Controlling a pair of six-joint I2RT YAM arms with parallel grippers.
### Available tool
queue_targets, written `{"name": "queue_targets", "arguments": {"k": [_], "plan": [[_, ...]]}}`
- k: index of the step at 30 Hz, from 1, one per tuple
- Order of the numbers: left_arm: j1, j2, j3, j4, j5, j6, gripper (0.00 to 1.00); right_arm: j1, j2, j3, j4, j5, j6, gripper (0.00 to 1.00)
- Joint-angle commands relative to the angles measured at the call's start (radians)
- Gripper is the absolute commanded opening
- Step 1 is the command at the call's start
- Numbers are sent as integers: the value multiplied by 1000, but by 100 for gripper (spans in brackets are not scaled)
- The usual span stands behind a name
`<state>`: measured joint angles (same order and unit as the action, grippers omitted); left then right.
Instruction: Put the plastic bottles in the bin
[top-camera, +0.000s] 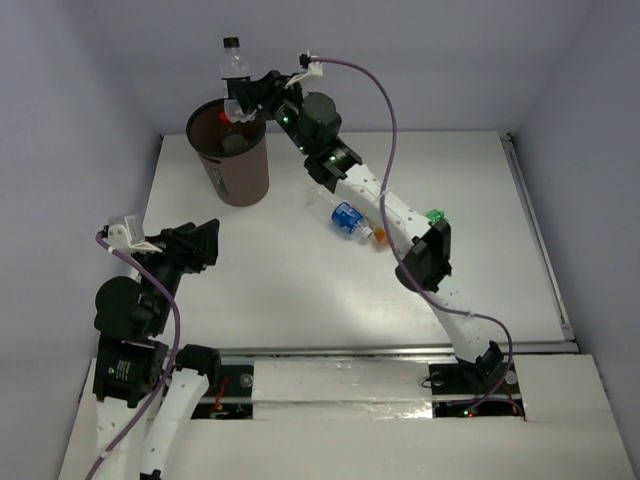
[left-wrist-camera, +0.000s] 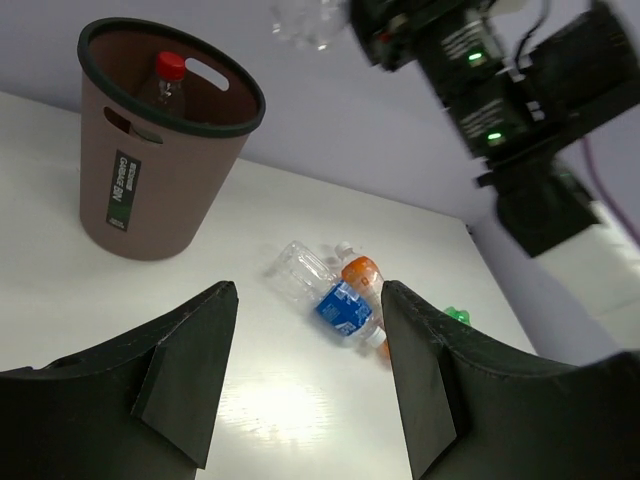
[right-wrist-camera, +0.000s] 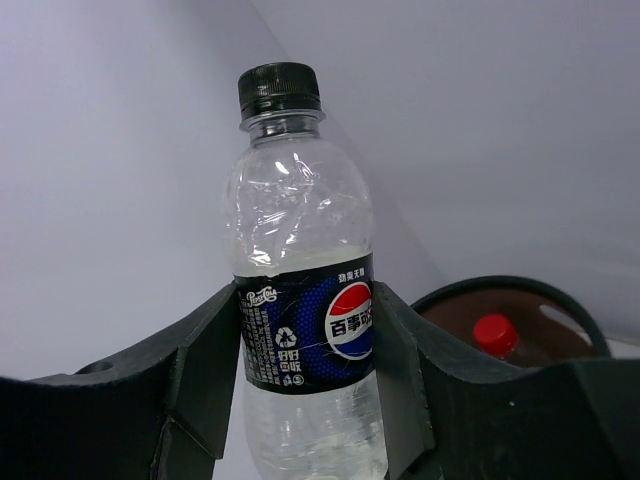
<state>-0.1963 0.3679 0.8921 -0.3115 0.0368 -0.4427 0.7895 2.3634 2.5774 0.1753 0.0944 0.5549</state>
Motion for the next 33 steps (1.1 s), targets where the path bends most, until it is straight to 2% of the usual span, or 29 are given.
{"name": "queue_targets", "arguments": {"k": [1, 7, 15, 25, 28, 33], "plan": [[-5, -14, 22, 11, 11, -5, 57, 2, 95, 124, 233, 68, 94, 45], [-14, -17, 16, 12, 23, -21, 57, -7, 164, 158, 339, 137, 89, 45], [-14, -24, -16, 38, 34, -36, 57, -7, 230, 164, 314, 186, 40, 50], [-14, -27, -18, 41, 32, -36, 57, -7, 313, 184, 309, 189, 80, 56], [-14, -26, -22, 38, 28, -34, 57, -7, 324, 188, 313, 183, 83, 63], [-14, -26, -33, 48, 28, -39, 57, -7, 313, 182, 297, 171, 59, 81]]}}
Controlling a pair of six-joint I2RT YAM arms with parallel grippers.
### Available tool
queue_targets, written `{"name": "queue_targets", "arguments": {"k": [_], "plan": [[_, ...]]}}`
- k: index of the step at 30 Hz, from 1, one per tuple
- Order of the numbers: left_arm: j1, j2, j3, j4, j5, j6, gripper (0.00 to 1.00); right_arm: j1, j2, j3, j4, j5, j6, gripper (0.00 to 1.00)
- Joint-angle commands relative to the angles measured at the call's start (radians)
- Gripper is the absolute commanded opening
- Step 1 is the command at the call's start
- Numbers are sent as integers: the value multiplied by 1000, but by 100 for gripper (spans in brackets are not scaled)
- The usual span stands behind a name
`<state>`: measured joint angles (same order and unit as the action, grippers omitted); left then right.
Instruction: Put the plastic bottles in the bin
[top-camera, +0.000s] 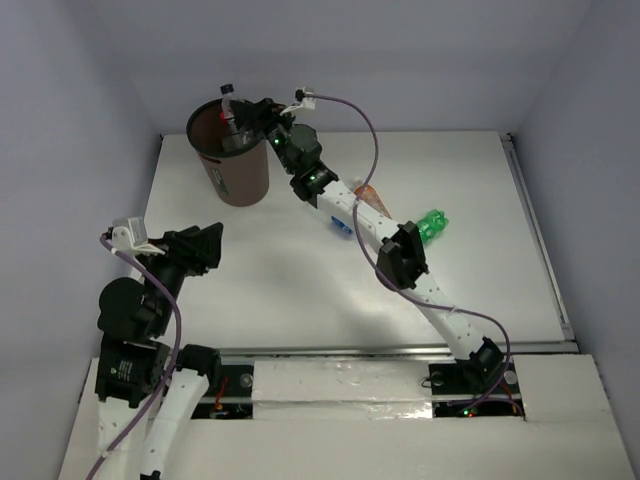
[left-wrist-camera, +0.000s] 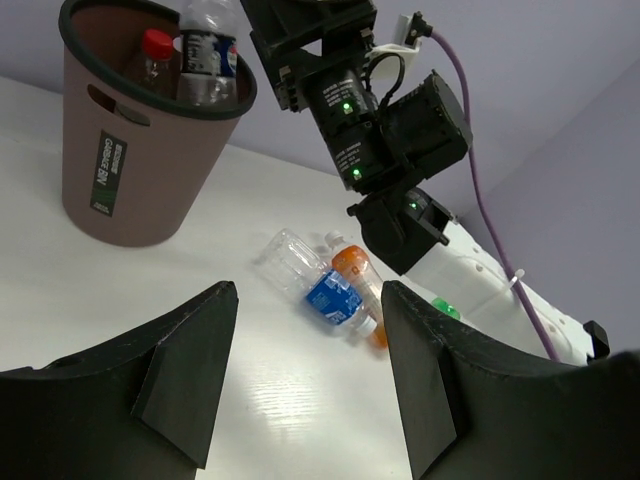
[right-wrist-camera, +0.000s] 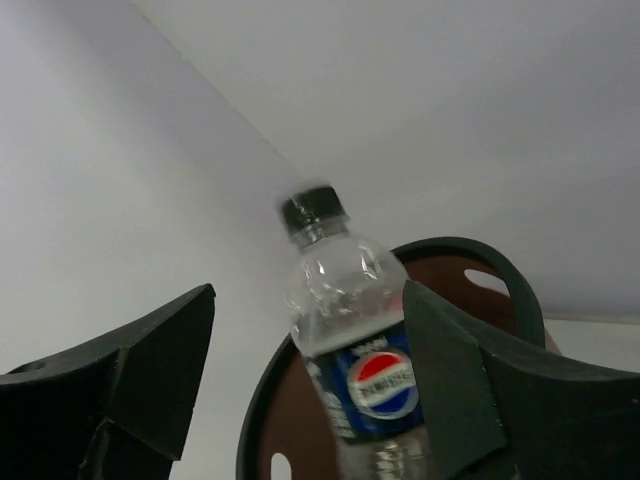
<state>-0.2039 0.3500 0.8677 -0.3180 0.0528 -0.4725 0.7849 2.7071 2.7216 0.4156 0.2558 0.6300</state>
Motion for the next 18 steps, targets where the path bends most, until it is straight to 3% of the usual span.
{"name": "queue_targets", "arguments": {"k": [1, 6, 10, 13, 15, 17, 18], "plan": [[-6, -8, -9, 57, 9, -9, 57, -3, -35, 35, 54, 8, -24, 82], [-6, 1, -4, 62, -2, -15, 57, -3, -104, -32, 61, -21, -70, 89], [-6, 26, 19, 77, -13, -21, 57, -3, -193, -88, 65, -73, -104, 89], [-6, 64, 16, 115, -4, -43, 53, -3, -344, -252, 66, -104, -168, 86], [-6, 107, 8, 138, 16, -55, 47, -3, -528, -405, 89, -96, -216, 70], [-6, 162, -2, 174, 51, -75, 29, -3, -668, -664, 89, -66, -248, 44], [-6, 182, -10, 190, 61, -86, 23, -3, -807, -751, 81, -53, -278, 36]]}}
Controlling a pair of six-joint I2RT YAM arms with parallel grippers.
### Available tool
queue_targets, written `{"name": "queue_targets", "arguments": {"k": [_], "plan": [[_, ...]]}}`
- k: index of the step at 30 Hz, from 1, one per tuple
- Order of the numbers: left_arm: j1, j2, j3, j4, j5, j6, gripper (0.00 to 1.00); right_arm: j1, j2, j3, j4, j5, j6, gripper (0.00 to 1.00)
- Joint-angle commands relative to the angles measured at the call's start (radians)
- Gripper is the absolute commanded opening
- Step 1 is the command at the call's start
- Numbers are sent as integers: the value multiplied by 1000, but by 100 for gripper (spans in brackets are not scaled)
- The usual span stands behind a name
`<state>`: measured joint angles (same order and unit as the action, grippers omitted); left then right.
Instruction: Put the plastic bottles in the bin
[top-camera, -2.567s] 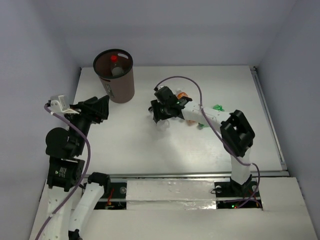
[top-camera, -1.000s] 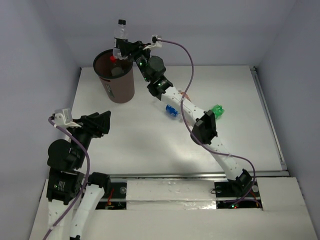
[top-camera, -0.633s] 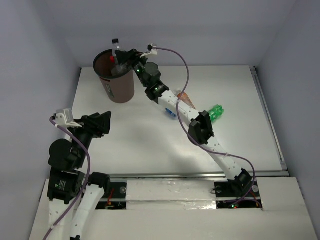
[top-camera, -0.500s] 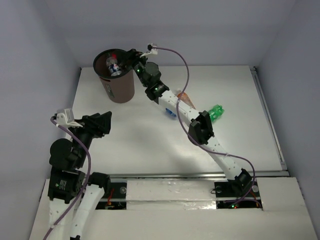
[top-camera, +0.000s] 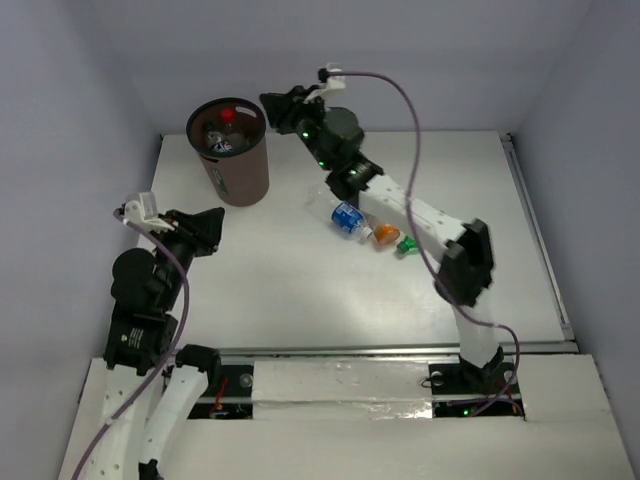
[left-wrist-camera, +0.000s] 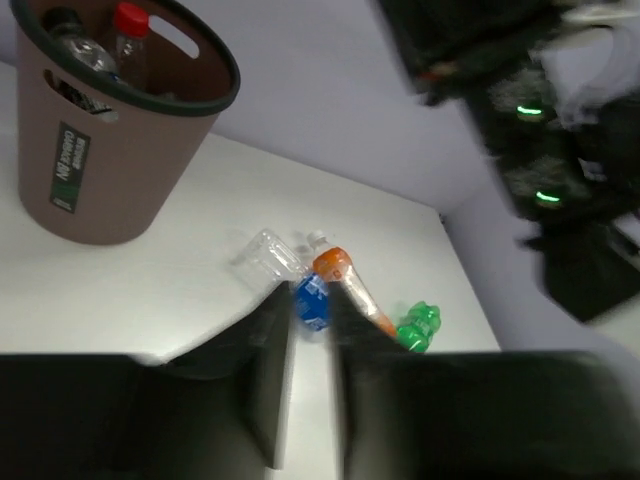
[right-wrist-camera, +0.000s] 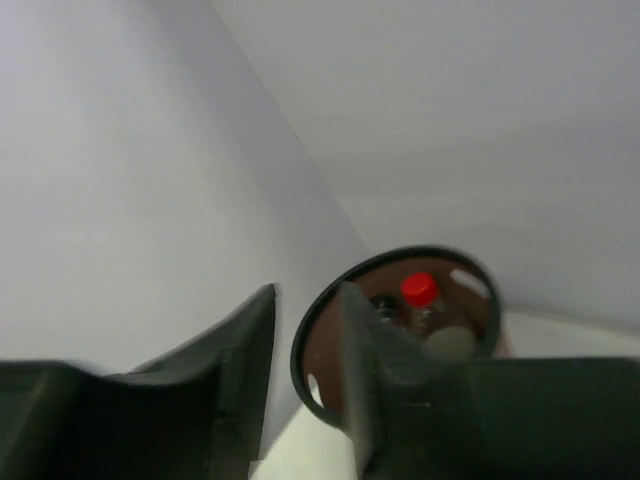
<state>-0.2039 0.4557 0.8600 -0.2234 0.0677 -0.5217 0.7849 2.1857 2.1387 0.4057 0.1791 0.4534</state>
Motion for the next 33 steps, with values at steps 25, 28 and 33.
{"name": "queue_targets", "arguments": {"k": [25, 28, 33], "plan": [[-420, 1297, 540, 83, -405, -428, 82, -82, -1442, -1197, -556, 99, -56, 40], [-420, 1382, 605, 47, -431, -462, 82, -82, -1454, -1218, -567, 59, -62, 54], [-420, 1471, 659, -4, -459, -495, 82, -82, -1466, -1257, -568, -19, -58, 56]]}}
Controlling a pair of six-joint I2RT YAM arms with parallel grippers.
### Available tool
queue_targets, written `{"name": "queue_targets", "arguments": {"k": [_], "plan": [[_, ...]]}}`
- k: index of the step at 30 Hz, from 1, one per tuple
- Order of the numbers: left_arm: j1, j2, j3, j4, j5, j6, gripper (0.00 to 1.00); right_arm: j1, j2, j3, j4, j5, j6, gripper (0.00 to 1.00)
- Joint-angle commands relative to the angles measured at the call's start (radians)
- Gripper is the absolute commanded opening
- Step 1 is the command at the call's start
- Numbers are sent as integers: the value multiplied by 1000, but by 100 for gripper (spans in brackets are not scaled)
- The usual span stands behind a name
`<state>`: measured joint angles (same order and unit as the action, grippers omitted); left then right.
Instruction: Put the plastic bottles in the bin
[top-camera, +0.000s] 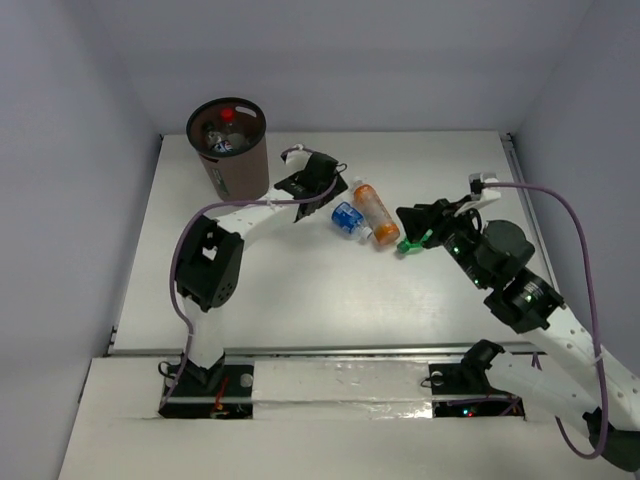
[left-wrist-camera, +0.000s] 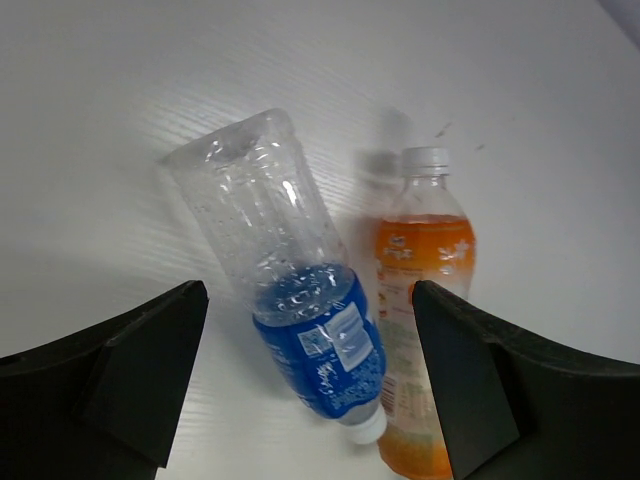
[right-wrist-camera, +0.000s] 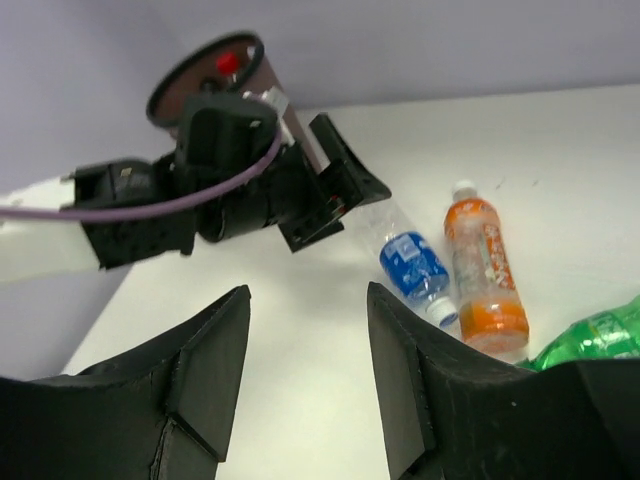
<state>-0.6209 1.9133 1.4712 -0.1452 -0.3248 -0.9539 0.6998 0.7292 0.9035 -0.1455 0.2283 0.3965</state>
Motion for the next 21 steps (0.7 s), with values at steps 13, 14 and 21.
{"name": "queue_targets", "arguments": {"k": [13, 14, 21], "plan": [[-3, 196, 207, -169, -88, -65, 82, 3, -53, -86, 40, -219, 34, 56], [-3, 213, 248, -188, -86, -62, 82, 3, -59, -94, 47, -263, 41, 56], [27, 302, 333, -241, -53, -40, 79, 3, -97, -109, 26, -261, 39, 56]]}}
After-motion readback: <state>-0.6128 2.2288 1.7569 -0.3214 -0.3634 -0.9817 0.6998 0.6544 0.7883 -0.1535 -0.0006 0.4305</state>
